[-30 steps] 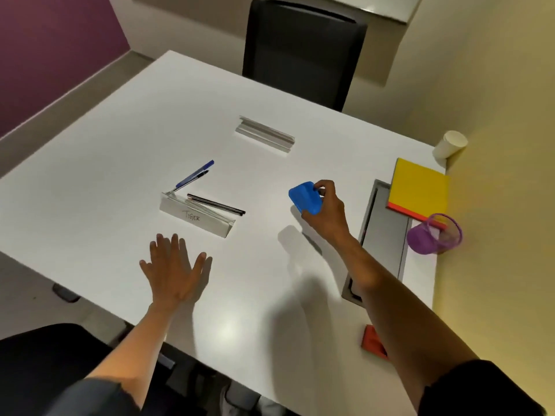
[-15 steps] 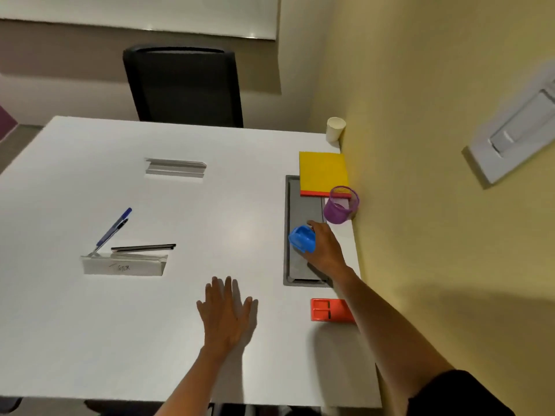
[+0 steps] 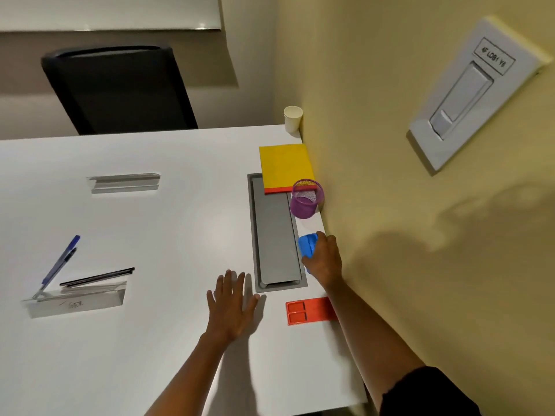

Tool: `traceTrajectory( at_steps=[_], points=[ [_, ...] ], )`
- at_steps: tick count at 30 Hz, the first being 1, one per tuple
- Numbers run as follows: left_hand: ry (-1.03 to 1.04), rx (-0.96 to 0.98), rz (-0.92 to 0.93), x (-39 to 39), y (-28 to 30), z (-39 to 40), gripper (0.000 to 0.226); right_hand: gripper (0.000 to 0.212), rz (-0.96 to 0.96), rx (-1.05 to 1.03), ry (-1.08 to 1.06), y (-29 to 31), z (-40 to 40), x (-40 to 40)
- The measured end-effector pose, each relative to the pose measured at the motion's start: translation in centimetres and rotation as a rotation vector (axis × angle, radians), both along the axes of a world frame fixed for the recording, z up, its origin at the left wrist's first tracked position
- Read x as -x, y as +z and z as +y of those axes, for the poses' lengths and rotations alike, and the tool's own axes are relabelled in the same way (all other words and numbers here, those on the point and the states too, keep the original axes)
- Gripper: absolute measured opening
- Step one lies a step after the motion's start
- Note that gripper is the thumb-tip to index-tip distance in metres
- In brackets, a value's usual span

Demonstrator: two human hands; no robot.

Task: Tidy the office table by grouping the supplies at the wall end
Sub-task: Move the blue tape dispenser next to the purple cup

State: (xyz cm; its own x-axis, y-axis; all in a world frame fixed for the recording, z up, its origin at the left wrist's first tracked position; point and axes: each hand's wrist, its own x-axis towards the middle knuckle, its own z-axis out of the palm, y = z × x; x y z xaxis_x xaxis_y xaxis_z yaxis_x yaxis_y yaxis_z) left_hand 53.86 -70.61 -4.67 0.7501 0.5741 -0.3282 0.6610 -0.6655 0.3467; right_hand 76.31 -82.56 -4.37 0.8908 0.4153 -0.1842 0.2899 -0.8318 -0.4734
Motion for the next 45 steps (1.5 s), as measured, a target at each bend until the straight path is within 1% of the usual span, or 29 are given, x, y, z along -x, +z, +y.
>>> traceTrajectory(
  at_steps=[2,5,7,10,14,22,26,29,35,39,42,45],
  points=[
    [0.009,0.01,-0.003,-0.3,0.1,0.5,0.095,0.076,-0.011,0.016,-0.003,-0.4,0.2,-0.2],
    [0.029,0.041,-0.006,-0.5,0.1,1.1,0.076,0.077,-0.039,0.003,-0.029,-0.9,0.6,-0.5],
    [0.034,0.041,-0.008,-0.5,0.0,1.4,0.071,0.076,-0.042,0.002,-0.056,-1.1,0.8,-0.6],
    [0.028,0.038,0.011,-0.4,-0.3,1.8,0.073,0.076,-0.025,0.012,-0.1,-1.6,1.0,-1.0],
    [0.017,0.033,0.019,-0.5,-0.6,1.8,0.091,0.075,-0.012,-0.003,-0.123,-2.4,0.8,-0.9],
    [0.028,0.036,0.032,-0.3,-1.0,2.2,0.094,0.075,-0.021,0.0,-0.099,-2.8,0.9,-0.8],
    [0.028,0.04,0.022,-0.3,-0.8,2.4,0.099,0.076,-0.021,-0.003,-0.091,-2.8,1.1,-0.6],
    [0.02,0.033,0.027,-0.3,-0.8,2.4,0.094,0.077,-0.02,-0.001,-0.094,-2.7,1.0,-0.6],
    [0.024,0.049,0.012,0.0,-0.7,2.4,0.093,0.076,-0.02,0.019,-0.071,-2.3,0.7,-0.5],
    [0.016,0.035,0.0,0.2,-0.6,2.6,0.08,0.082,-0.01,0.048,-0.073,-1.5,0.8,-0.5],
    [0.013,0.017,-0.012,0.3,-0.2,2.8,0.076,0.078,-0.078,0.066,-0.051,-0.8,0.9,-0.2],
    [0.021,-0.016,-0.048,0.6,0.4,3.2,0.086,0.072,-0.178,0.104,0.03,0.3,1.5,0.4]
  ],
)
